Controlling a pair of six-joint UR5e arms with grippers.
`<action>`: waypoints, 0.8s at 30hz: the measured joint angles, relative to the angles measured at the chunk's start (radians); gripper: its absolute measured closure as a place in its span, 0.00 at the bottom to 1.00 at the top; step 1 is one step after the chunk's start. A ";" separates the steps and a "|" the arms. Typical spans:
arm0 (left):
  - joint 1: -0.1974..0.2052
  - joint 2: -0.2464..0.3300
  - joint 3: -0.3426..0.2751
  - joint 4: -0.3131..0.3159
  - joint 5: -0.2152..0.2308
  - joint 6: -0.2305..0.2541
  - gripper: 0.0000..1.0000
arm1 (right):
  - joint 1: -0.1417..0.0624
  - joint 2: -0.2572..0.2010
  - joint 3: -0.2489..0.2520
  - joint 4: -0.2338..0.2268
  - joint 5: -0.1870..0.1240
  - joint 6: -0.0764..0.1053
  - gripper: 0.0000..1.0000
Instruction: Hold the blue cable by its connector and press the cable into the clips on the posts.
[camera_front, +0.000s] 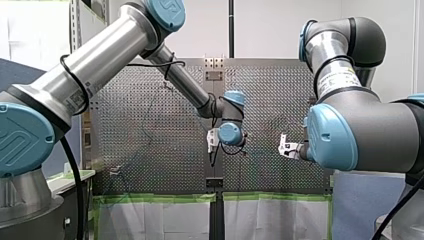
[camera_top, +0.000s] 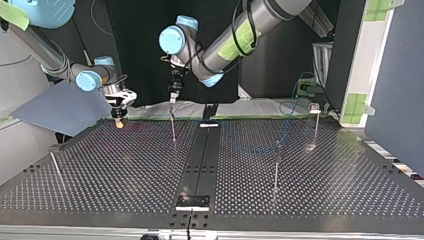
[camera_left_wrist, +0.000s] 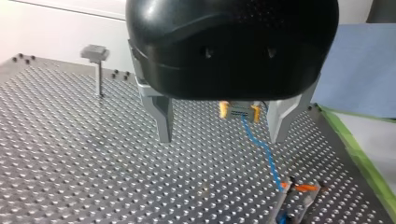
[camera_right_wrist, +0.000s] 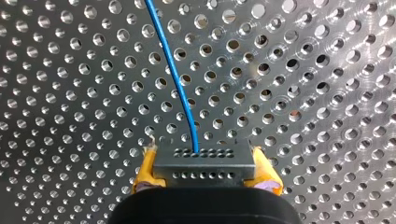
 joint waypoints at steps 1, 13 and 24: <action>0.000 0.008 -0.008 0.005 0.000 0.000 0.00 | 0.000 0.000 0.000 0.000 0.000 0.000 1.00; -0.002 0.124 -0.124 0.072 -0.034 -0.023 0.00 | 0.001 -0.001 0.000 0.016 0.000 -0.007 1.00; -0.005 0.230 -0.230 0.089 -0.055 -0.032 0.00 | 0.000 -0.001 0.000 0.023 0.000 -0.007 1.00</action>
